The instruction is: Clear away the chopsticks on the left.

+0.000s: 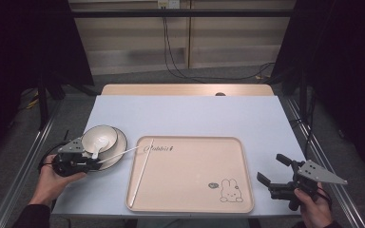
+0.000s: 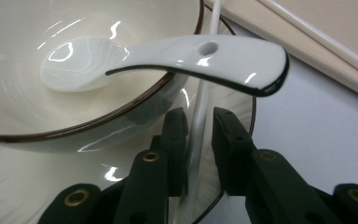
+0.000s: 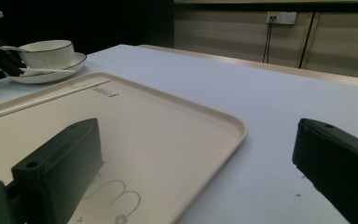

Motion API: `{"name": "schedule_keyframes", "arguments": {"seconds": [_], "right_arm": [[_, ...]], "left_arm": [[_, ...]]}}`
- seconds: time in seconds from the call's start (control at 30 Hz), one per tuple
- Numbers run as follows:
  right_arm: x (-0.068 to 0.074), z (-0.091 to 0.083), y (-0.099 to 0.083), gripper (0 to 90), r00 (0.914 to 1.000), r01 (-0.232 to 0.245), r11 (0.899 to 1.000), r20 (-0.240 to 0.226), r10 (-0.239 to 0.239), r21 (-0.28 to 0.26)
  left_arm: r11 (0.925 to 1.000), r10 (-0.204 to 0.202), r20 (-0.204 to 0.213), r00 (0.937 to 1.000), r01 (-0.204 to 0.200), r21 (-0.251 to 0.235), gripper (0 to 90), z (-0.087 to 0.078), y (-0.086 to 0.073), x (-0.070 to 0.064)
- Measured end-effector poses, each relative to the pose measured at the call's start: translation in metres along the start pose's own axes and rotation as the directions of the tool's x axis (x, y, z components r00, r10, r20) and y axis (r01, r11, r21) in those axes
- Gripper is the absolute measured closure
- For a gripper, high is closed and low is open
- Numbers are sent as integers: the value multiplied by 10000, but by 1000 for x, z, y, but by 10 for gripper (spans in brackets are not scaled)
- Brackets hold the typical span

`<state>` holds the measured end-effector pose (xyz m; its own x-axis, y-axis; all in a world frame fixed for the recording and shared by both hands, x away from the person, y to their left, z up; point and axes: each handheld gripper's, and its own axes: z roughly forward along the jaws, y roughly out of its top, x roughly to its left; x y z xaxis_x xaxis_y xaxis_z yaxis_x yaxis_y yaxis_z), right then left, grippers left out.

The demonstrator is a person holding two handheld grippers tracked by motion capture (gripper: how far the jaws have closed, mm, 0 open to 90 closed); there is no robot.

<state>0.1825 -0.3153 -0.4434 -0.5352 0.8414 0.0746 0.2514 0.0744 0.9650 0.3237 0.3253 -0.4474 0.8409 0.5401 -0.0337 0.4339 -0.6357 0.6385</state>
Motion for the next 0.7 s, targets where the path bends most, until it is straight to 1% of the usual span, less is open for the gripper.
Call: {"name": "schedule_keyframes", "arguments": {"seconds": [0.03,0.07,0.1,0.13,0.17,0.2,0.33,0.37,0.4,0.43,0.47,0.5,0.53,0.57,0.6,0.67,0.7], "right_arm": [[0,0,0,9,10000,13,10000,22,-13,-24],[0,0,0,9,10000,-22,10000,28,22,-32],[0,0,0,9,10000,-4,10000,28,4,-23],[0,0,0,9,10000,-57,10000,68,58,-64],[0,0,0,9,10000,15,10000,29,-15,-17],[0,0,0,9,10000,21,10000,26,-21,-11],[0,0,0,9,10000,-47,10000,13,47,-9],[0,0,0,9,10000,7,10000,12,-7,8],[0,0,0,9,10000,35,10000,3,-35,-10],[0,0,0,9,10000,26,10000,-2,-26,-3],[0,0,0,9,10000,25,10000,-12,-25,-1],[0,0,0,9,10000,23,10000,-7,-23,-3],[0,0,0,9,10000,25,10000,-1,-25,-8],[0,0,0,9,10000,16,10000,4,-16,-13],[0,0,0,9,10000,18,10000,-4,-18,-11],[0,0,0,9,10000,0,10000,9,0,-22],[0,0,0,9,10000,-16,10000,19,16,-32]], "left_arm": [[10000,22,34,10000,-22,51,763,2,0,0],[10000,-40,86,10000,40,46,783,3,1,-1],[9999,116,96,9999,-117,85,794,3,1,0],[9999,114,145,9998,-115,72,809,3,1,-1],[9999,94,241,9997,-96,76,827,4,1,-1],[9999,112,240,9996,-115,93,838,4,2,-1],[9999,66,289,9996,-69,101,844,3,2,0],[10000,37,308,9995,-40,90,845,3,2,0],[10000,-30,383,9993,29,32,845,3,2,-1],[9999,-83,351,9994,86,-67,845,2,2,-1],[9996,-220,430,9988,227,-143,846,2,2,-2],[9998,-159,359,9992,163,-109,846,1,2,-2],[9997,-226,346,9991,230,-107,846,0,3,-2],[9994,-321,471,9984,327,-123,846,0,3,-3],[9993,-335,463,9984,342,-151,846,-2,4,-3],[9980,-560,535,9970,575,-277,847,-3,5,-5],[9978,-590,527,9969,605,-271,847,-4,5,-5]]}}
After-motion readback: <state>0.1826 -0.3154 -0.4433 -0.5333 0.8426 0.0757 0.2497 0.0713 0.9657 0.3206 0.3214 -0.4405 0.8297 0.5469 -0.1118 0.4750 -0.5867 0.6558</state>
